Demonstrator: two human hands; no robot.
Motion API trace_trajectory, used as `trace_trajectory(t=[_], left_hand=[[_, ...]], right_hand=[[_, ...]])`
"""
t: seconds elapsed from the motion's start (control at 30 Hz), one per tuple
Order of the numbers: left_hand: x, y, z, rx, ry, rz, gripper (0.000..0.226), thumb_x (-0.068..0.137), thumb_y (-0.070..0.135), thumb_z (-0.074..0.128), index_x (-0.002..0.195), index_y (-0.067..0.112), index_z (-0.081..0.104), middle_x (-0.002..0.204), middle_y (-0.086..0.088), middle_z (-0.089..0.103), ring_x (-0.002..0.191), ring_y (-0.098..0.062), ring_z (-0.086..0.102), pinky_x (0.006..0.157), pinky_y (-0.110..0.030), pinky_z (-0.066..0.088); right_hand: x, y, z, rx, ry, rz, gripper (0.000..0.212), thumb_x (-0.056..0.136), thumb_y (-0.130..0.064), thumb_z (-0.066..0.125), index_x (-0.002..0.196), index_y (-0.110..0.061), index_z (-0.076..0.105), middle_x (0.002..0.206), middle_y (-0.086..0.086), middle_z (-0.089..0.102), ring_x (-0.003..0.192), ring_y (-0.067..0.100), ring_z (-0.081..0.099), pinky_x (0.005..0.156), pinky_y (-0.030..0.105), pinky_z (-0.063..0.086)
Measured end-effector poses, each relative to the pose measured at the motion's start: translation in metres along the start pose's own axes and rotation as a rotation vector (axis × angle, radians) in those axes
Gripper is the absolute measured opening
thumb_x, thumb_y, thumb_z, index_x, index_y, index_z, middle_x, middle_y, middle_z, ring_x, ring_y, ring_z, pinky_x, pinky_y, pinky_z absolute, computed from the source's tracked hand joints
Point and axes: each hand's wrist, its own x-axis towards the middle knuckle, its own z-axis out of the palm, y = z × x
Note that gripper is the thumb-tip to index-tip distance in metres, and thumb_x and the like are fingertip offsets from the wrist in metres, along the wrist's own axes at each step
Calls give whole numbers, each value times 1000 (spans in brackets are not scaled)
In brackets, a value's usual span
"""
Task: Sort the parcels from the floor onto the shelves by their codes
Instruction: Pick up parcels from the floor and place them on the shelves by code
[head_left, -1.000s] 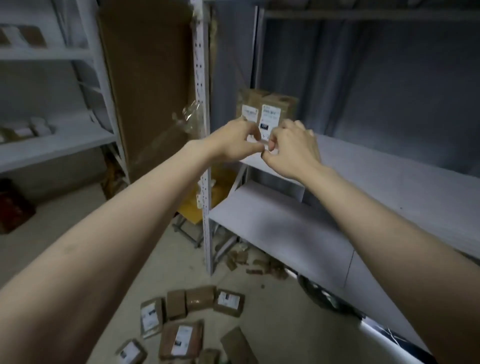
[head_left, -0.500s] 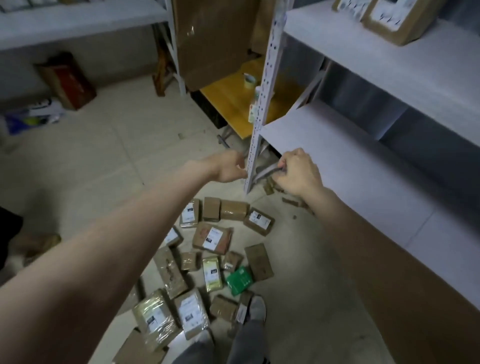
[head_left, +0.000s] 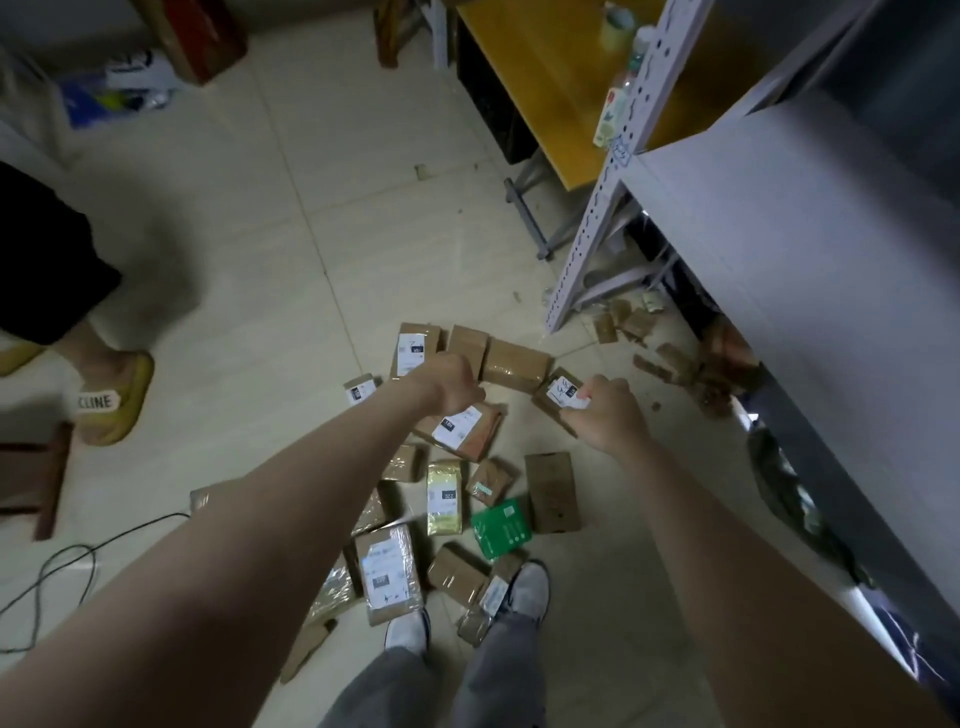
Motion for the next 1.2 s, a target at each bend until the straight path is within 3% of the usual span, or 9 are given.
trace_trajectory(t=[0.2, 0.37, 0.5, 0.63, 0.77, 0.87, 0.97, 1.03, 1.2], left_hand=[[52, -22, 29, -68, 13, -94, 35, 97, 26, 54, 122, 3, 62, 124, -15, 62, 104, -26, 57, 85, -33, 46], [96, -44, 54, -147, 19, -141, 30, 98, 26, 55, 112, 1, 63, 115, -14, 65, 103, -27, 61, 89, -35, 52], [133, -69, 76, -209, 49, -191, 13, 99, 22, 53, 95, 12, 58, 108, -10, 64, 92, -21, 57, 74, -26, 45], [166, -99, 105, -270, 83, -229, 27, 102, 21, 47, 118, 3, 58, 117, -11, 62, 109, -26, 59, 82, -25, 41], [213, -136, 154, -415, 154, -316, 13, 100, 26, 50, 97, 14, 54, 104, -6, 59, 97, -23, 55, 86, -31, 44], [259, -168, 198, -511, 186, -388, 29, 97, 42, 52, 85, 16, 54, 92, -2, 61, 94, -25, 60, 84, -35, 50], [305, -193, 240, -561, 216, -463, 70, 87, 63, 56, 119, 1, 53, 115, -10, 62, 108, -32, 60, 89, -39, 53], [331, -203, 262, -562, 262, -491, 81, 86, 61, 59, 135, -1, 42, 132, -18, 52, 122, -35, 52, 100, -45, 47], [393, -242, 313, -617, 297, -550, 106, 66, 76, 62, 140, 4, 39, 139, -15, 49, 129, -36, 46, 106, -50, 42]], right_hand=[[56, 0, 47, 70, -102, -4, 41, 87, -36, 66, 120, -12, 62, 128, 16, 55, 118, 33, 55, 97, 33, 46], [104, 2, 90, 141, -178, 9, 29, 92, -26, 64, 111, -4, 64, 111, 10, 62, 105, 26, 58, 81, 29, 44], [147, 1, 136, 254, -198, 51, 27, 95, -23, 60, 113, -5, 65, 117, 12, 64, 107, 26, 58, 78, 28, 40], [190, 2, 191, 428, -174, 116, 11, 95, -20, 61, 104, -14, 64, 107, 2, 63, 104, 21, 55, 85, 29, 41], [232, 17, 257, 519, -197, 217, 45, 90, -32, 63, 126, -4, 57, 122, 12, 61, 110, 29, 57, 86, 33, 48], [261, 36, 306, 547, -181, 288, 54, 93, -40, 58, 131, -1, 54, 124, 16, 59, 111, 33, 58, 87, 35, 48], [284, 54, 348, 617, -185, 378, 46, 96, -43, 52, 118, -3, 59, 97, 9, 62, 90, 27, 59, 89, 39, 50], [304, 71, 379, 670, -193, 428, 49, 94, -47, 53, 114, -3, 61, 85, 4, 55, 79, 22, 54, 84, 38, 51], [324, 96, 423, 824, -326, 491, 31, 96, -42, 54, 115, -17, 56, 85, 1, 57, 69, 13, 53, 65, 25, 47]])
